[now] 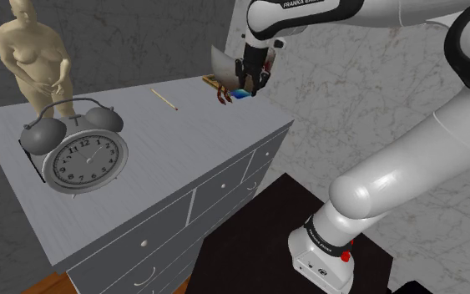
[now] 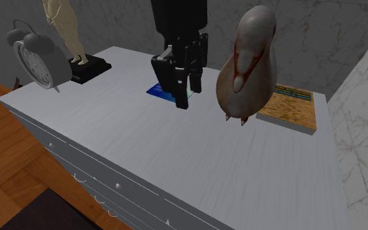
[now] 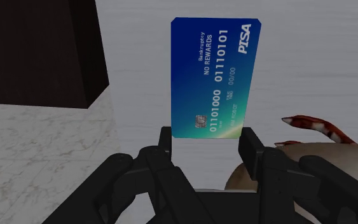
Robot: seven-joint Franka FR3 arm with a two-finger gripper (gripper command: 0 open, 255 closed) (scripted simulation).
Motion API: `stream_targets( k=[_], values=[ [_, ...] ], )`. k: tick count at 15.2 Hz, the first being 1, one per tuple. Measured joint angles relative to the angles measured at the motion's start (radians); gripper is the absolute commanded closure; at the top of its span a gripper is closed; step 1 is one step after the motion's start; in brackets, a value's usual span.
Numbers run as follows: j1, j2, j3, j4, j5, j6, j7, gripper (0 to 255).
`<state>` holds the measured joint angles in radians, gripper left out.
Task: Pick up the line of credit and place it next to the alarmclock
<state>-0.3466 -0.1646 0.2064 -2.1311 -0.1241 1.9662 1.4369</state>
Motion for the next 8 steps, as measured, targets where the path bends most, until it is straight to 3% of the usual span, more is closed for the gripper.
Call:
stream_targets(
  k=[8],
  values=[
    [0.000,-0.019,-0.003,0.089,0.008,-0.107,-0.018,255]
  ],
)
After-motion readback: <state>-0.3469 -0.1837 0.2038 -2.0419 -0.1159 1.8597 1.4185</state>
